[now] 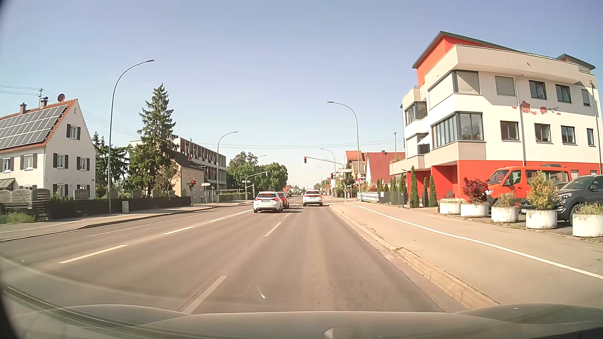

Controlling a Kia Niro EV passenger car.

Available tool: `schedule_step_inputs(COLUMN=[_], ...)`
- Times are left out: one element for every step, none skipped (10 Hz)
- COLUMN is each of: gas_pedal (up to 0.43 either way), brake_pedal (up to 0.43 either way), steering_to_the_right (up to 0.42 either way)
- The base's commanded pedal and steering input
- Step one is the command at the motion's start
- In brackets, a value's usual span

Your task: Follow the waypoints while adhering to traffic rules and regulations

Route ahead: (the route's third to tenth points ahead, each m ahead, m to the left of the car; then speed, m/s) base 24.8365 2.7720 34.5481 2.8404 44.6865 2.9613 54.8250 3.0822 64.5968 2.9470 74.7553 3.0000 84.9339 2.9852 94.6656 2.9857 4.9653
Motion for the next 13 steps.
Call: schedule_step_inputs(gas_pedal=[0.098, 0.087, 0.087, 0.087, 0.087, 0.087, 0.087, 0.079, 0.059, 0.000, 0.000, 0.000, 0.000], brake_pedal=[0.000, 0.000, 0.000, 0.000, 0.000, 0.000, 0.000, 0.000, 0.000, 0.000, 0.000, 0.000, 0.000], steering_to_the_right=[-0.004, -0.005, -0.006, -0.008, -0.008, -0.007, -0.008, -0.009, -0.009, -0.009, -0.009, -0.009, -0.009])
